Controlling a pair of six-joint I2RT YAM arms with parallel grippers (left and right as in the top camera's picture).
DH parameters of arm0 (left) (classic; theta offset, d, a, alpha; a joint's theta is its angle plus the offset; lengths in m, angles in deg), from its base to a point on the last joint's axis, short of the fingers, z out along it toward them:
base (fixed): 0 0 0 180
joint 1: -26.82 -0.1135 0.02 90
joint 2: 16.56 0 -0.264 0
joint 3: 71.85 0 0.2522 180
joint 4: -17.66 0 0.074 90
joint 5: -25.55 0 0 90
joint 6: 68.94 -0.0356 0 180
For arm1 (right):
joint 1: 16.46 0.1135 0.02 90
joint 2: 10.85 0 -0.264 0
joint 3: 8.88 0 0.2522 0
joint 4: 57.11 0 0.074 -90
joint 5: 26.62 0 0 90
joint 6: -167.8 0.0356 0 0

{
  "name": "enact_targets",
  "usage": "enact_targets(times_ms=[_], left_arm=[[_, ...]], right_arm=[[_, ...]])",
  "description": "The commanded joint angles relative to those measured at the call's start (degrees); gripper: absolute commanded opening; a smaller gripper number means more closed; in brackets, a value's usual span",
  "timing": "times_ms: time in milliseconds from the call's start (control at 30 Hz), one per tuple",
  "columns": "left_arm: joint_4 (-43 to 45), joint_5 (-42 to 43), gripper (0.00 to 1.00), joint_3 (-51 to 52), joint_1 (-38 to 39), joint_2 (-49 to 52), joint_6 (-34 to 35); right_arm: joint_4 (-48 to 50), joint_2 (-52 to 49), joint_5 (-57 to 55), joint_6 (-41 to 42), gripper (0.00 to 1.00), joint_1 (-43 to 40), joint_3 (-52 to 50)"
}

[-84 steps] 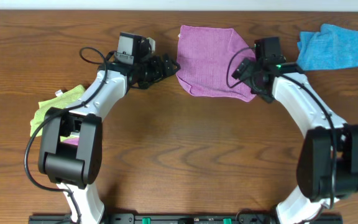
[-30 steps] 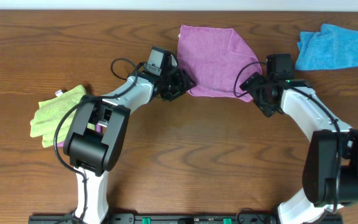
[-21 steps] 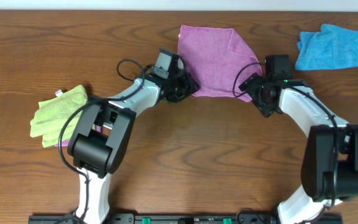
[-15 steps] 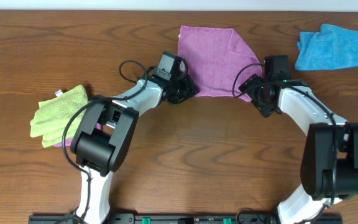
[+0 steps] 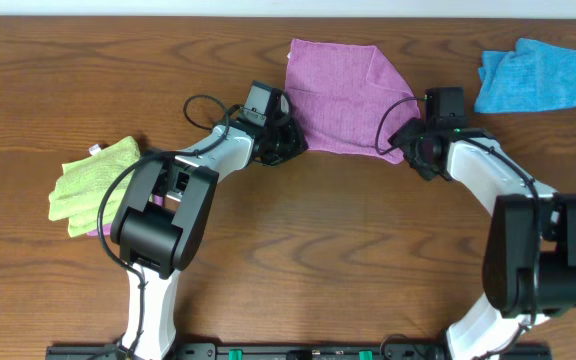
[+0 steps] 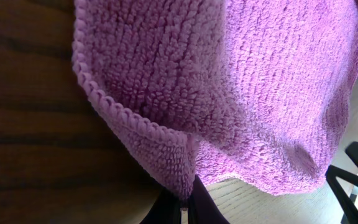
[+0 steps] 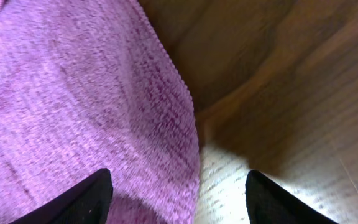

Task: Fold the cloth
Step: 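Lower the pink cloth's near edge onto the table, dragging it back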

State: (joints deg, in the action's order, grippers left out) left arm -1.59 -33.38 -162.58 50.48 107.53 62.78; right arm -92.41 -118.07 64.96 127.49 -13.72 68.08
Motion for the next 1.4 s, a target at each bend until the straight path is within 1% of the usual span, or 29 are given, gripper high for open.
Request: enact_targets(times_ms=[0, 100, 200, 233, 300, 333, 400, 433, 533, 833, 1033, 1367], left_arm=[[-0.3, -1.0, 0.06, -0.8, -0.2, 1.5, -1.5], [-0.4, -0.8, 0.06, -0.8, -0.2, 1.5, -1.5], [-0.7, 0.1, 0.06, -0.8, -0.2, 1.5, -2.0], [-0.7, 0.1, 0.06, -0.8, -0.2, 1.5, -2.5], [-0.9, 0.1, 0.06, -0.8, -0.2, 1.5, -2.8], [-0.9, 0.1, 0.06, -0.8, -0.3, 1.5, -2.8], [-1.3, 0.1, 0.06, -0.8, -0.7, 1.5, -3.3], [-1.6, 0.1, 0.06, -0.8, -0.9, 1.5, -3.8], [-3.8, 0.1, 0.06, -0.8, -2.7, 1.5, -6.8], [-9.9, 6.6, 0.06, -0.8, -7.7, 1.1, -12.1], [-18.8, 6.7, 0.06, -0.8, -8.5, -1.1, -18.4], [-36.1, 3.8, 0.06, -0.8, -8.7, -2.4, -27.6]], right_arm=[[0.6, -2.6, -0.7, -0.7, 0.69, -0.2, -0.5], [1.7, -3.7, -0.5, -0.7, 0.67, -0.2, -0.5], [3.0, -4.6, -0.5, -0.7, 0.60, -0.2, -0.5], [3.3, -4.9, -0.5, -0.7, 0.55, -0.2, -0.5], [3.5, -5.5, 0.4, -0.7, 0.40, -0.2, -0.5], [3.5, -5.7, 0.5, -0.7, 0.26, -0.2, -0.5], [3.3, -5.8, 0.8, -0.8, 0.05, -0.1, -0.5], [3.2, -5.8, 1.1, -1.5, 0.01, -0.1, -0.4], [2.4, -5.4, 3.4, -4.0, 0.01, -0.1, -0.4], [-3.9, -0.9, 4.9, -4.6, 0.01, 1.9, -0.4], [-7.9, 0.2, 6.8, -4.6, 0.01, 4.0, -0.4], [-14.4, 3.6, 5.9, -5.0, 0.01, 8.0, -0.4]])
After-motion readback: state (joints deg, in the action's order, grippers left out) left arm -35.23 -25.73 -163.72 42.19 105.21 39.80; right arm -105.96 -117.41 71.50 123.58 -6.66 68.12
